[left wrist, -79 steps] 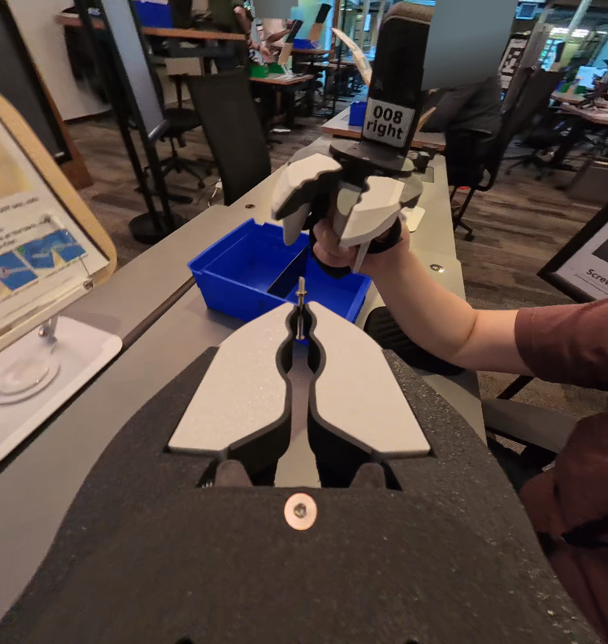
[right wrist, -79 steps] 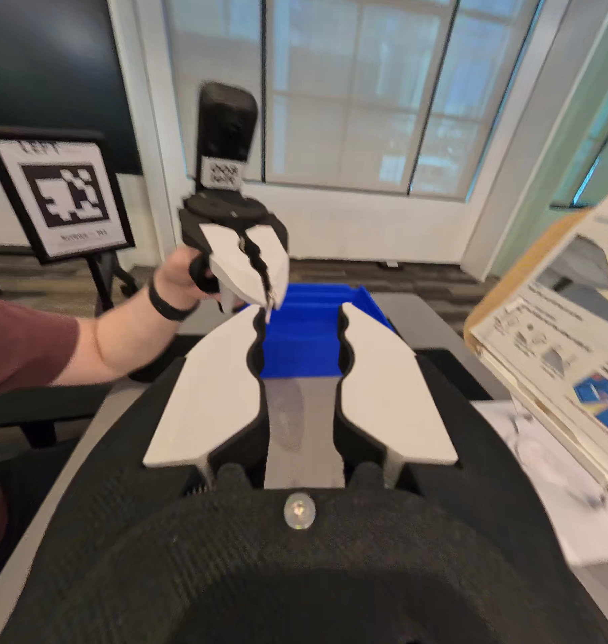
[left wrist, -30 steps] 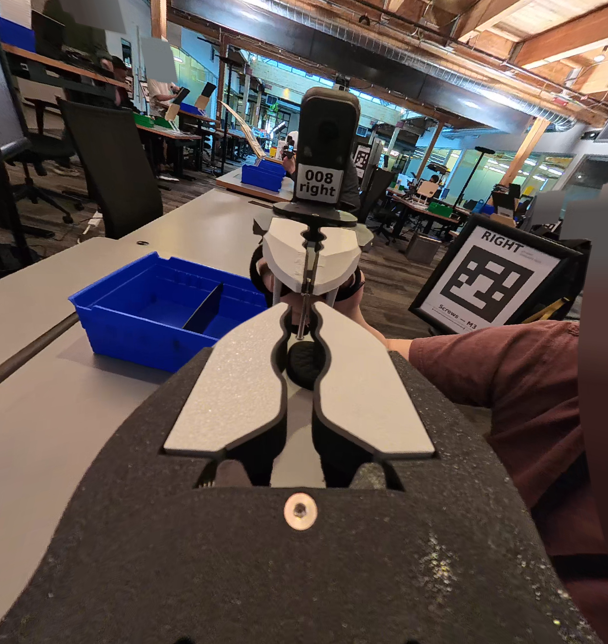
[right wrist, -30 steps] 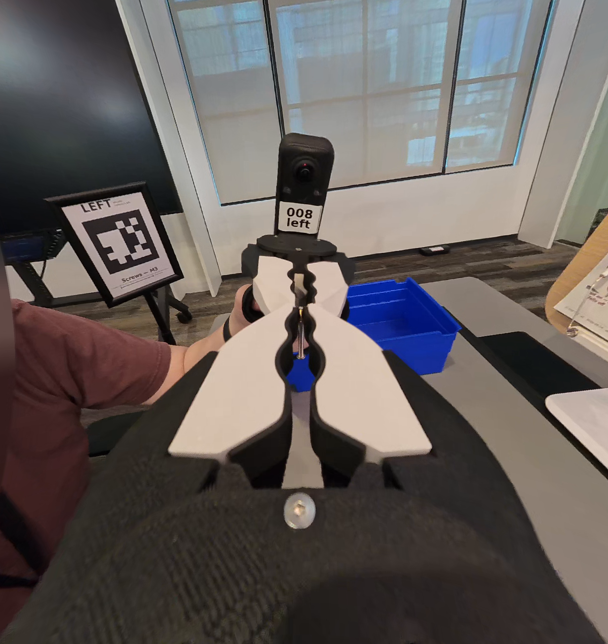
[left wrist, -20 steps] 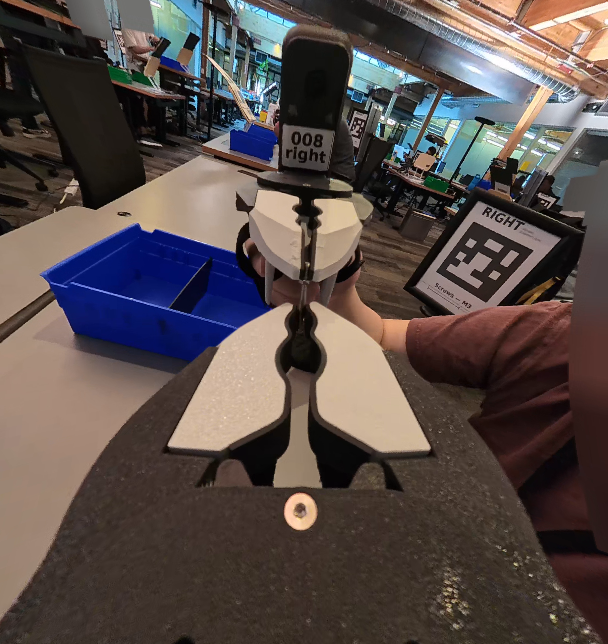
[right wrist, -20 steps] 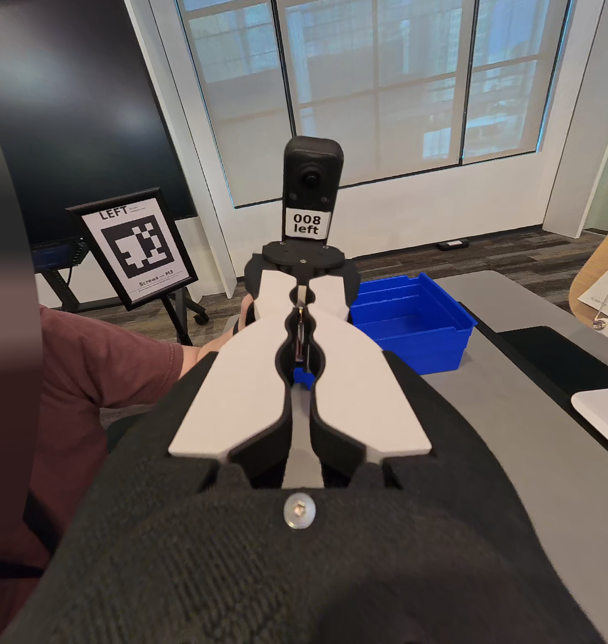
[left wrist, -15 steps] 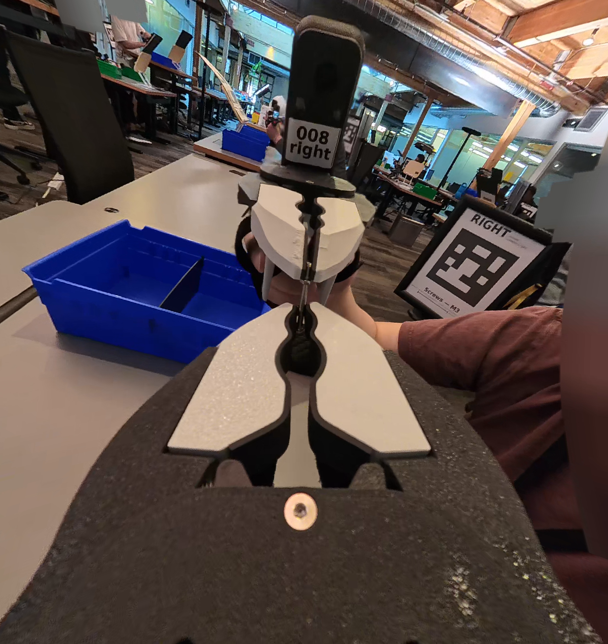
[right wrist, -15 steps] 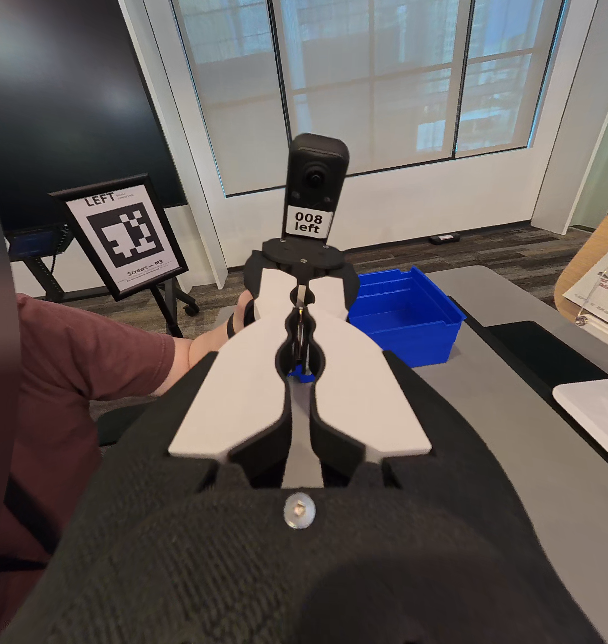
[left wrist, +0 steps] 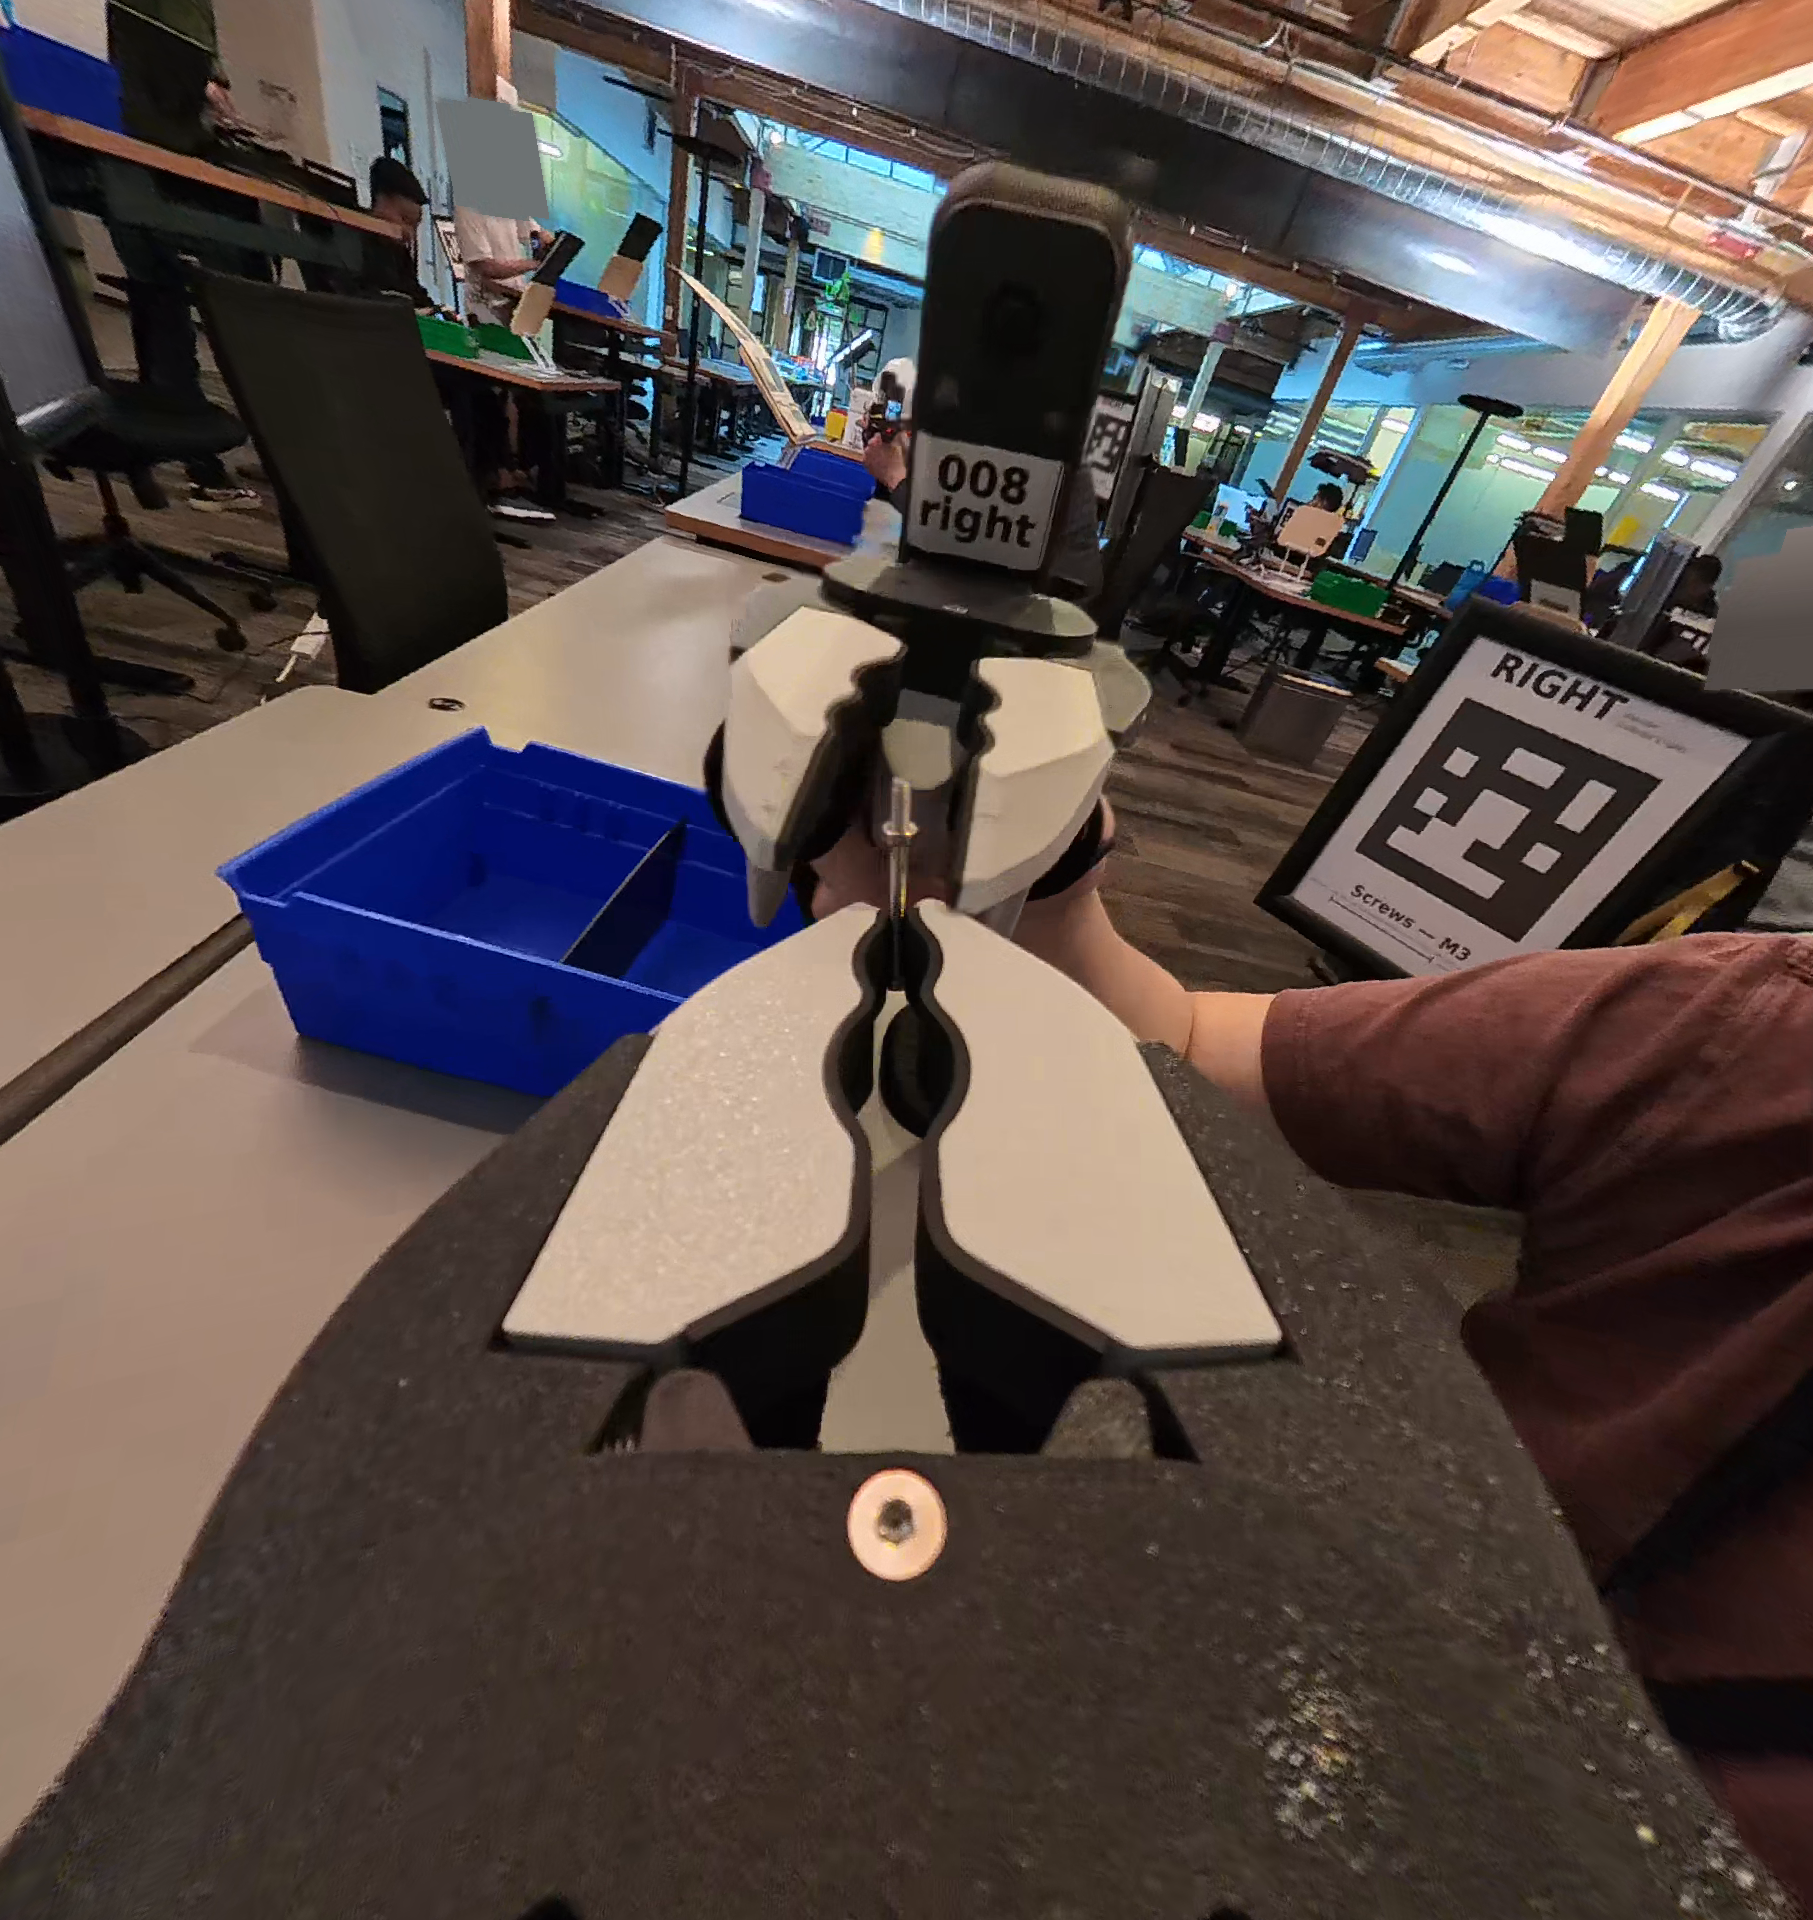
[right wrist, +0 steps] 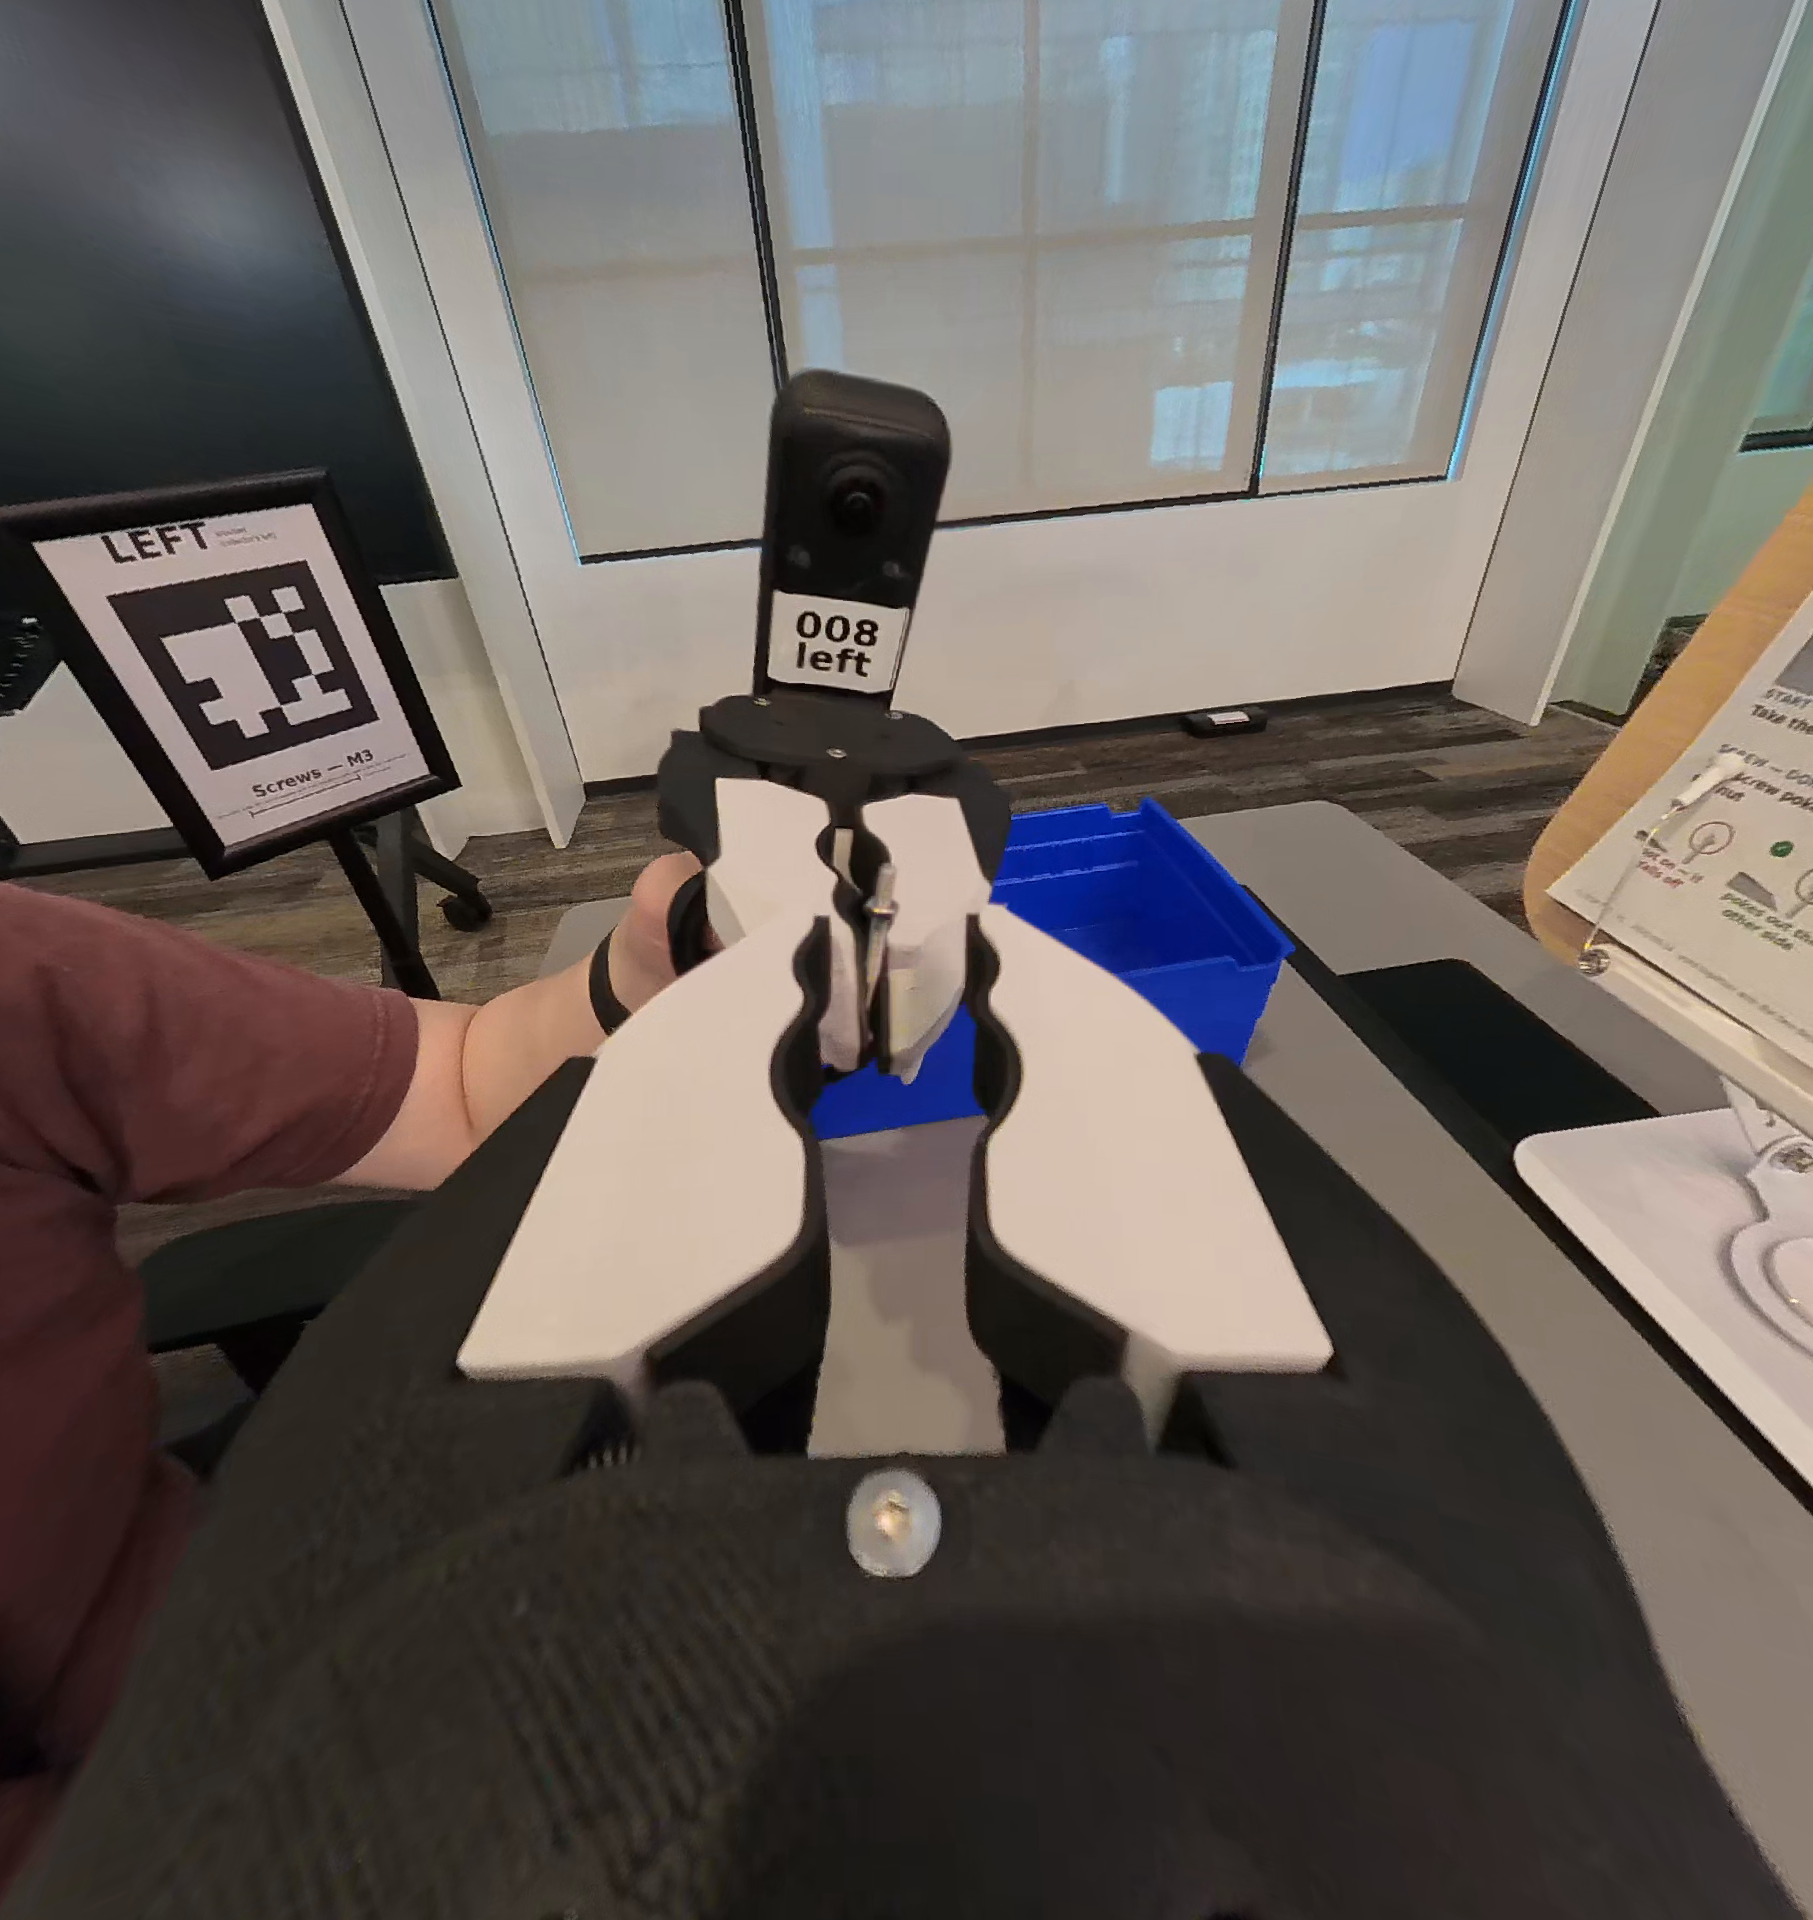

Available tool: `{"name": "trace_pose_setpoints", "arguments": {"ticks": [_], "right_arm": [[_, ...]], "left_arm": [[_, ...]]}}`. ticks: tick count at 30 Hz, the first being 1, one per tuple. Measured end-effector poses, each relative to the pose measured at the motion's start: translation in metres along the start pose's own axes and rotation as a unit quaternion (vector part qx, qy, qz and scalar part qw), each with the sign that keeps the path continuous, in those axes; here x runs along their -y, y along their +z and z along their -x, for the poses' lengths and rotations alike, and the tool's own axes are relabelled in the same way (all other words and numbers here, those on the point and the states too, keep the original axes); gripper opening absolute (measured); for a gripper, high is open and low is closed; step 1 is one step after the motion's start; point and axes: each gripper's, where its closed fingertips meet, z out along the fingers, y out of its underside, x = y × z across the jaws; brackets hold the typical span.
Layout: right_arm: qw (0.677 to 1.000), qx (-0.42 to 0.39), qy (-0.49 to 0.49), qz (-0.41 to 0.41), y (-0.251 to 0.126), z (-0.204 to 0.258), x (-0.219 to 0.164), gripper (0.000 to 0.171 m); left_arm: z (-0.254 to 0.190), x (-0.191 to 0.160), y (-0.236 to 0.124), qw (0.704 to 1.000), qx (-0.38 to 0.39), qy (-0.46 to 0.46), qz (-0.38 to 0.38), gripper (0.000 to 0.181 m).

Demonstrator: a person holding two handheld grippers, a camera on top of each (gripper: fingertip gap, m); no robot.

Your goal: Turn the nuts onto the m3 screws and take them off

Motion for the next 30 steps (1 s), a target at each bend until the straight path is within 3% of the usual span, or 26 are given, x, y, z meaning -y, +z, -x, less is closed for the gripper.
{"name": "trace_pose_setpoints", "arguments": {"ticks": [30], "right_arm": [[0.999,0.008,0.001,-0.040,-0.013,-0.003,0.014,0.024]], "left_arm": [[-0.007,0.004,0.000,1.000,-0.013,0.016,-0.012,0.002]]}}
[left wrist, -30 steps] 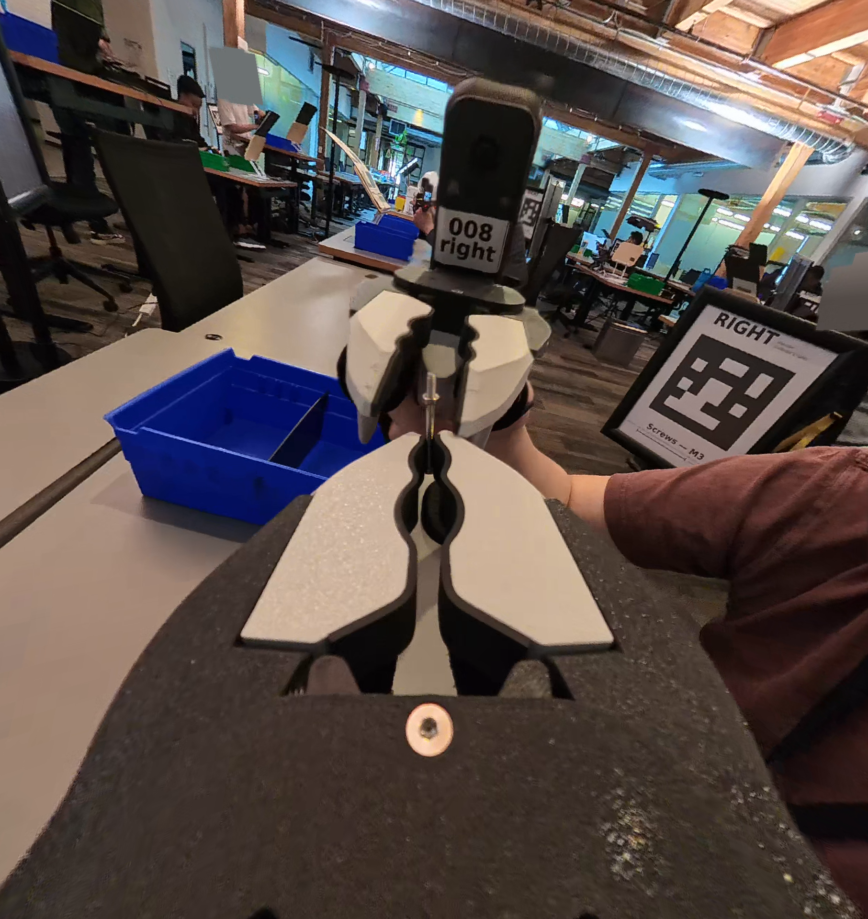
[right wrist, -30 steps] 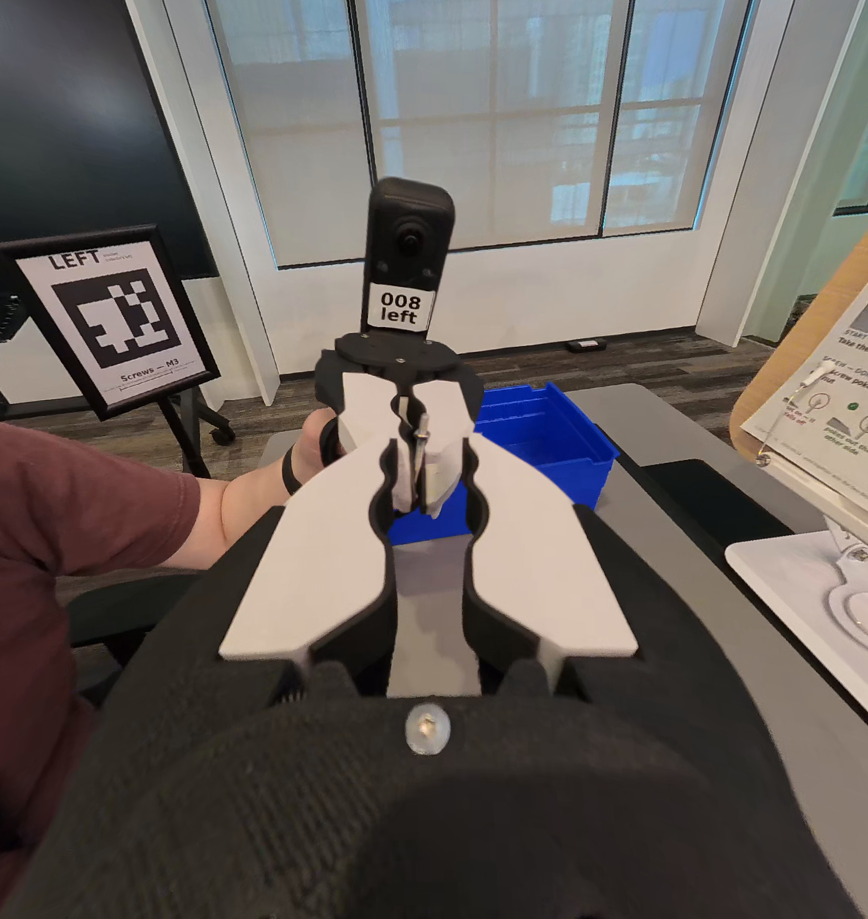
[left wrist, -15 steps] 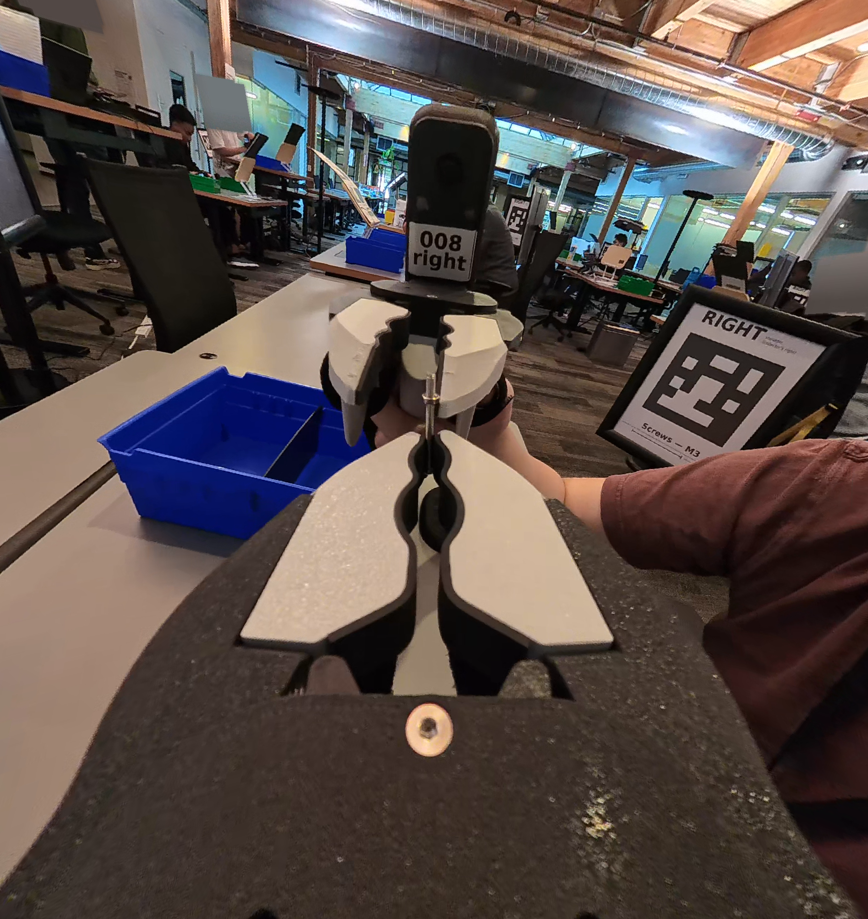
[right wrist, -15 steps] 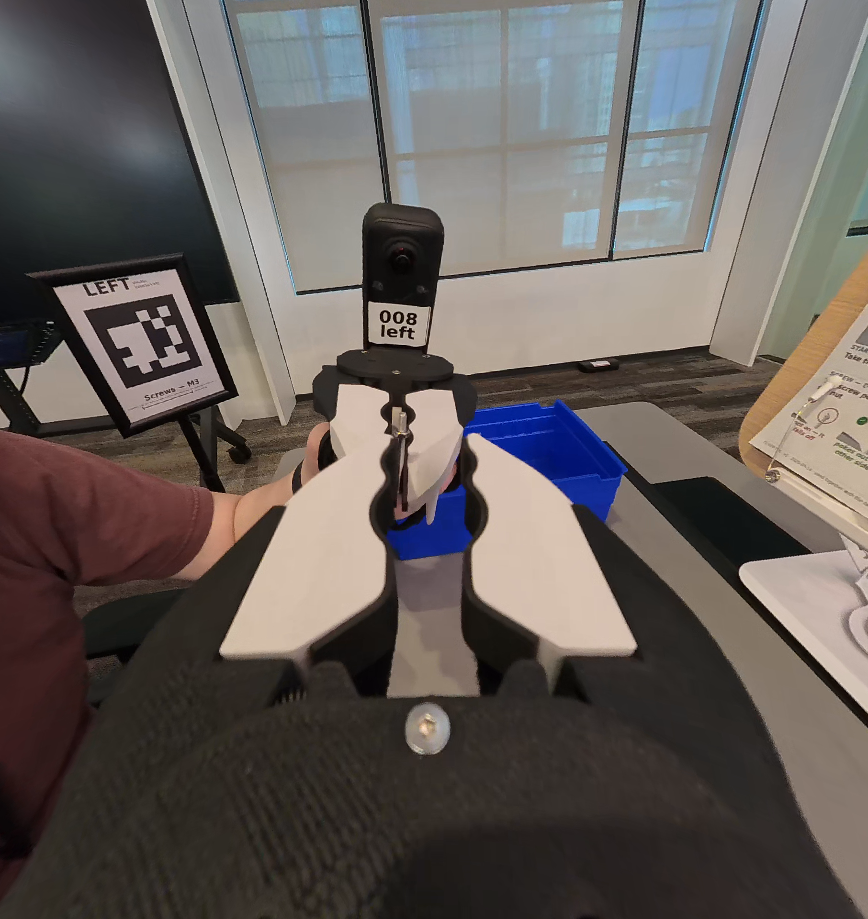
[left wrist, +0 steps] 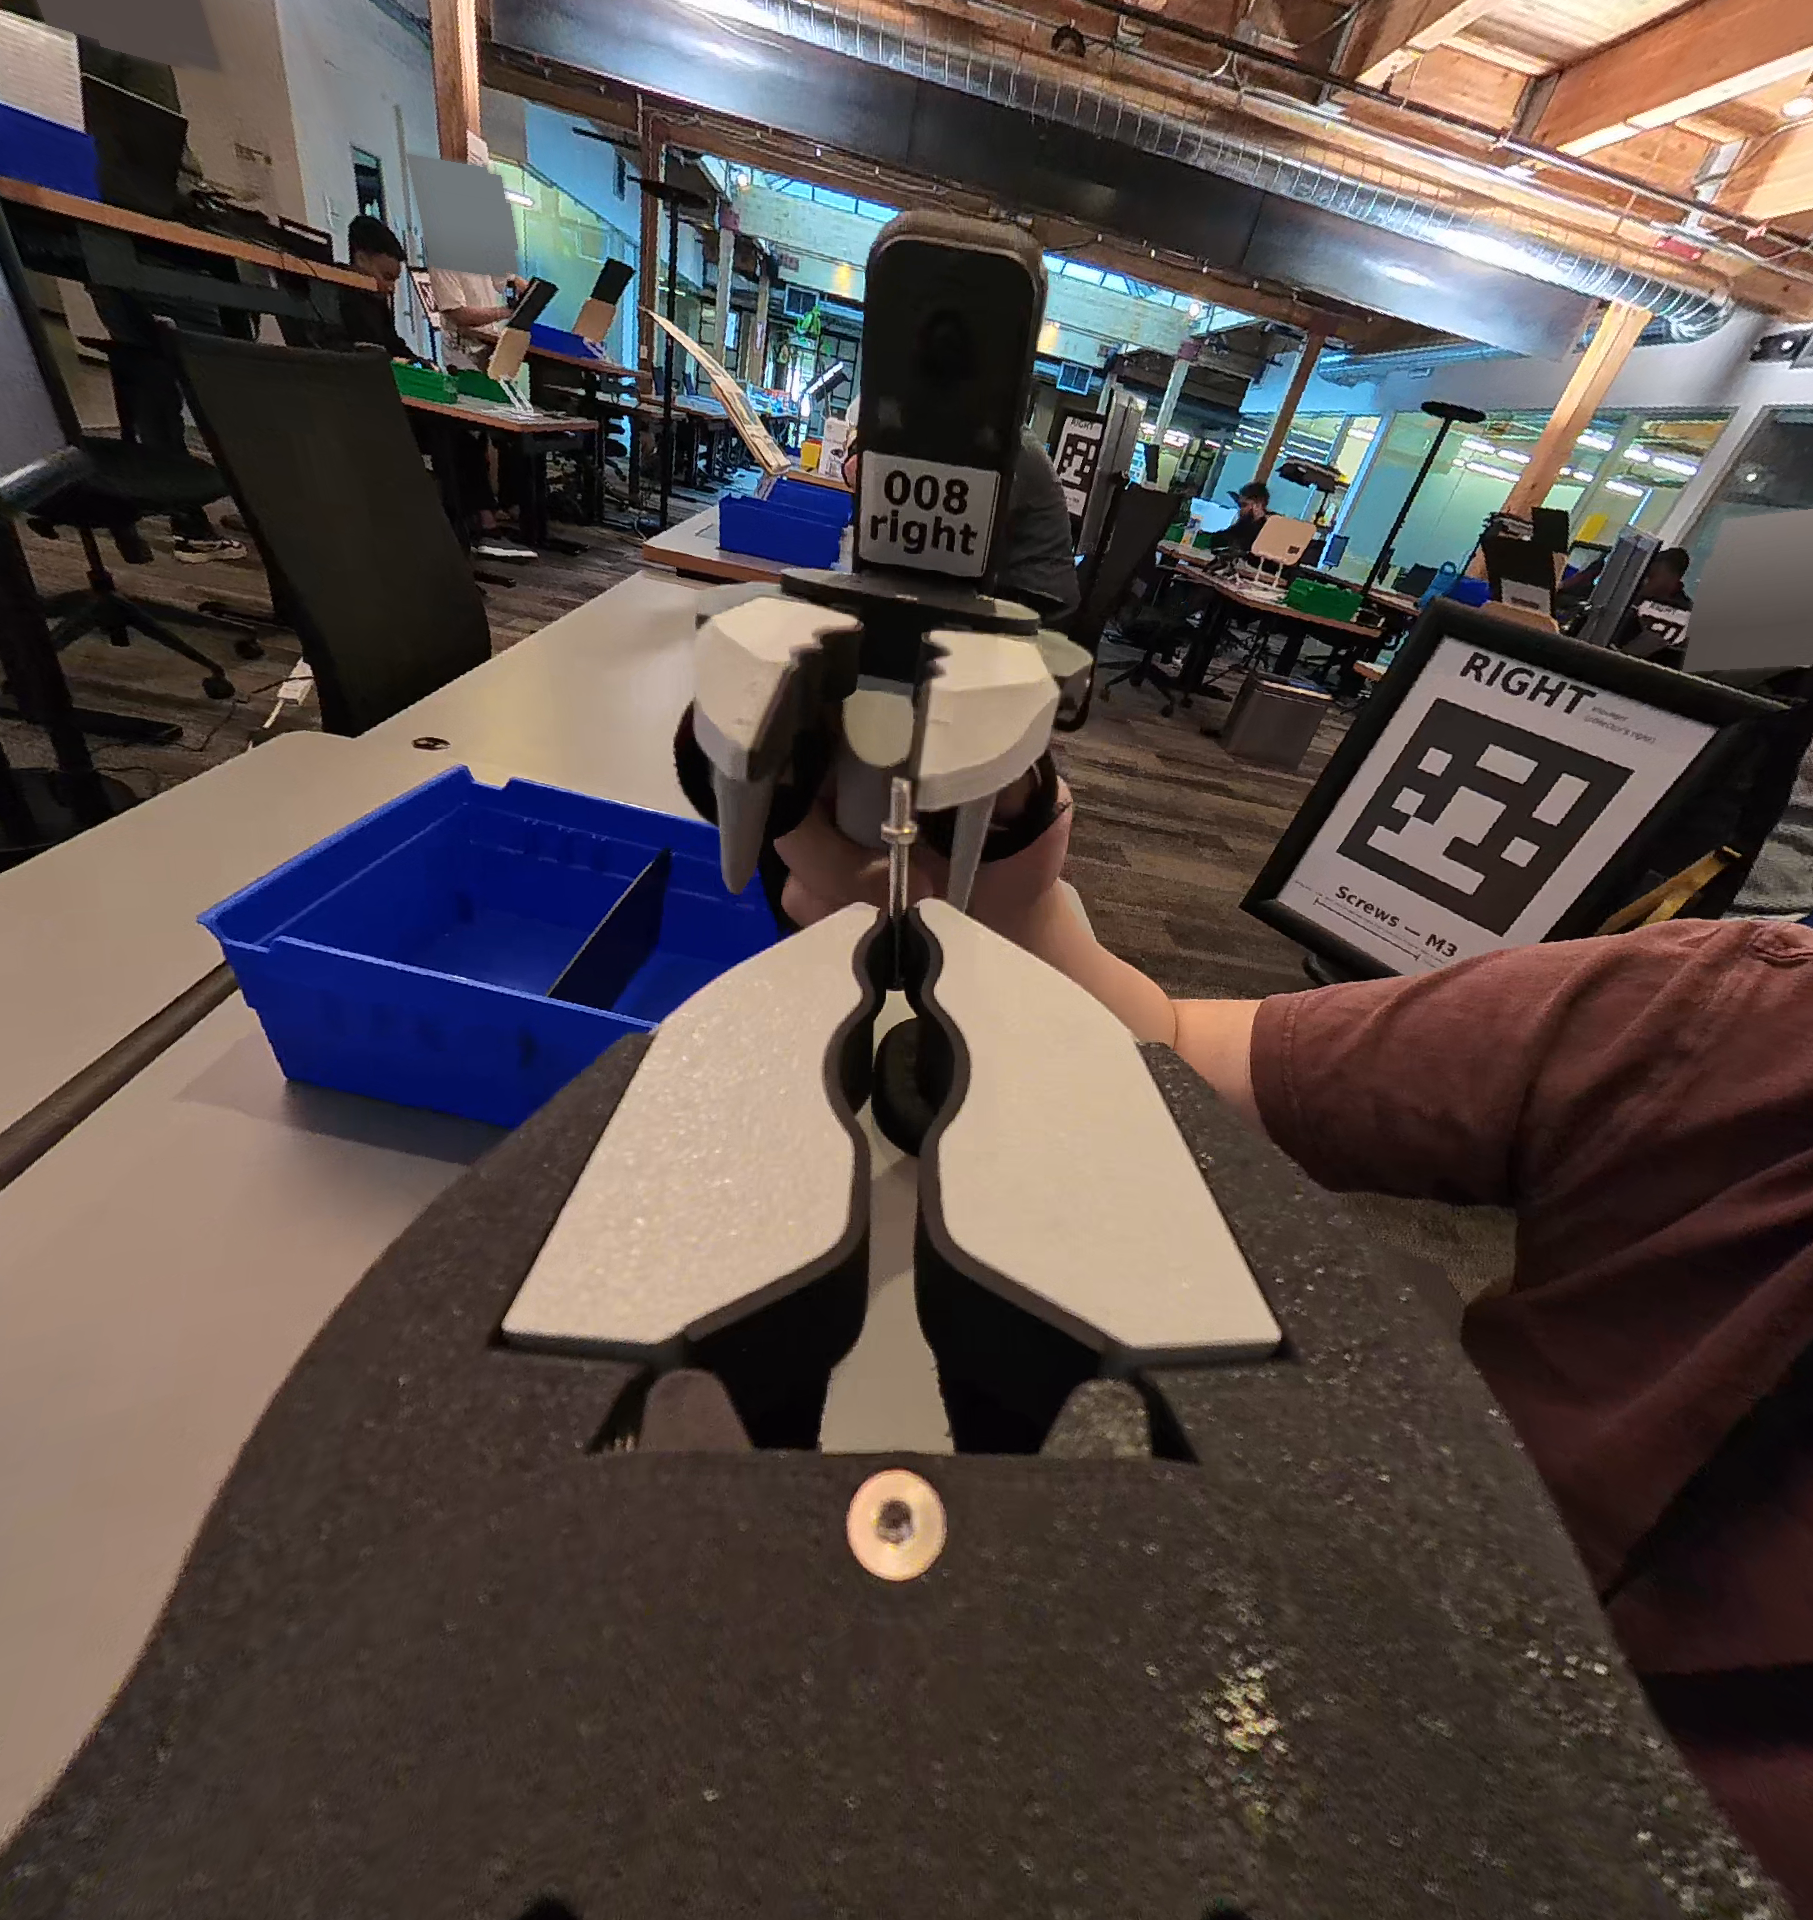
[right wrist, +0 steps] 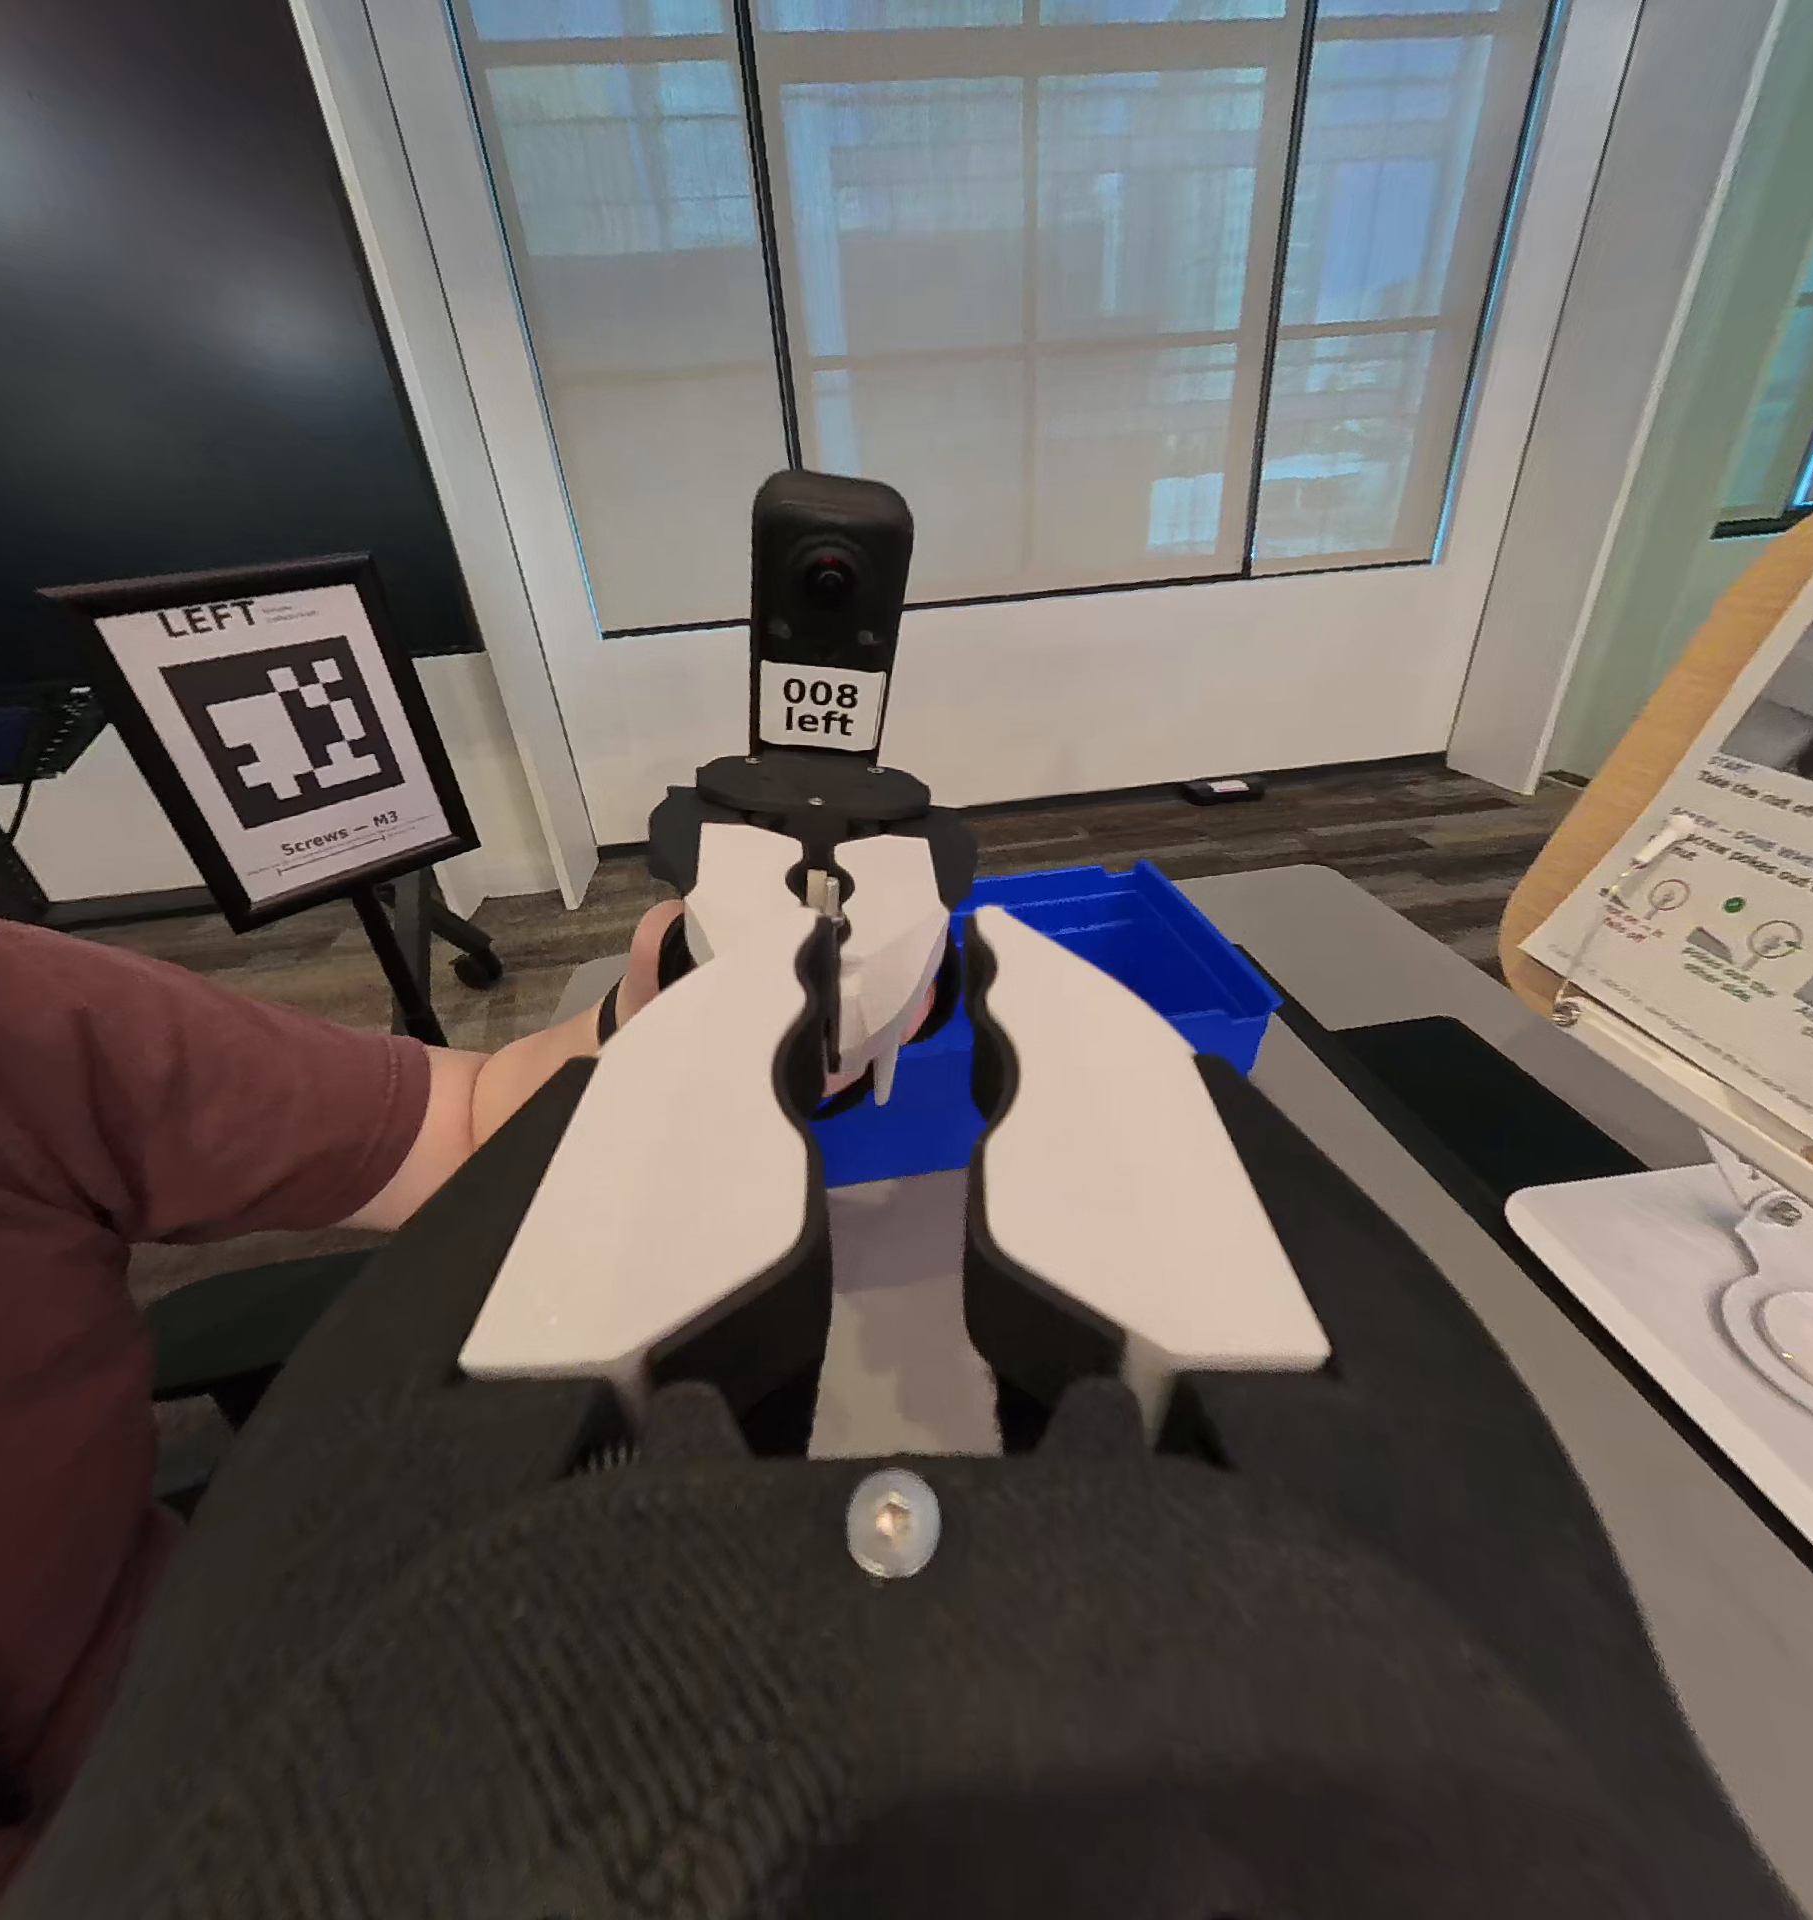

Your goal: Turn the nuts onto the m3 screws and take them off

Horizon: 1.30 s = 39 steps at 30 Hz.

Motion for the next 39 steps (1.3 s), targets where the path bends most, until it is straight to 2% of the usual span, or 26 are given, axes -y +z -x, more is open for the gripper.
{"name": "trace_pose_setpoints", "arguments": {"ticks": [7,13,17,21,27,31,34,39], "right_arm": [[1.000,0.004,-0.008,0.026,0.010,0.006,-0.011,0.024],[1.000,-0.002,0.001,0.015,-0.001,-0.001,-0.003,0.024],[0.999,0.028,0.020,0.001,0.003,0.009,-0.001,0.024],[0.999,0.013,0.021,0.033,0.009,0.006,-0.012,0.022],[0.999,0.010,0.033,0.011,0.000,-0.003,-0.005,0.019],[0.998,0.047,0.050,0.006,0.004,0.010,-0.004,0.019],[0.999,0.034,0.033,0.027,0.011,0.010,-0.012,0.019],[0.999,0.030,0.039,0.016,0.003,0.001,-0.009,0.020]], "left_arm": [[-0.002,-0.004,0.005,1.000,-0.004,0.003,0.008,0.002],[0.000,-0.002,0.001,1.000,-0.002,0.000,0.003,0.002],[-0.001,-0.004,0.003,1.000,-0.004,0.002,0.007,0.002],[-0.001,-0.006,0.005,1.000,0.000,0.004,0.012,0.002],[0.001,-0.002,0.001,1.000,0.002,0.000,0.002,0.002],[0.000,-0.004,0.004,1.000,-0.001,0.000,0.007,0.002],[-0.002,-0.006,0.006,1.000,-0.005,0.003,0.012,0.002],[0.002,-0.003,0.001,1.000,0.003,0.001,0.005,0.002]]}}
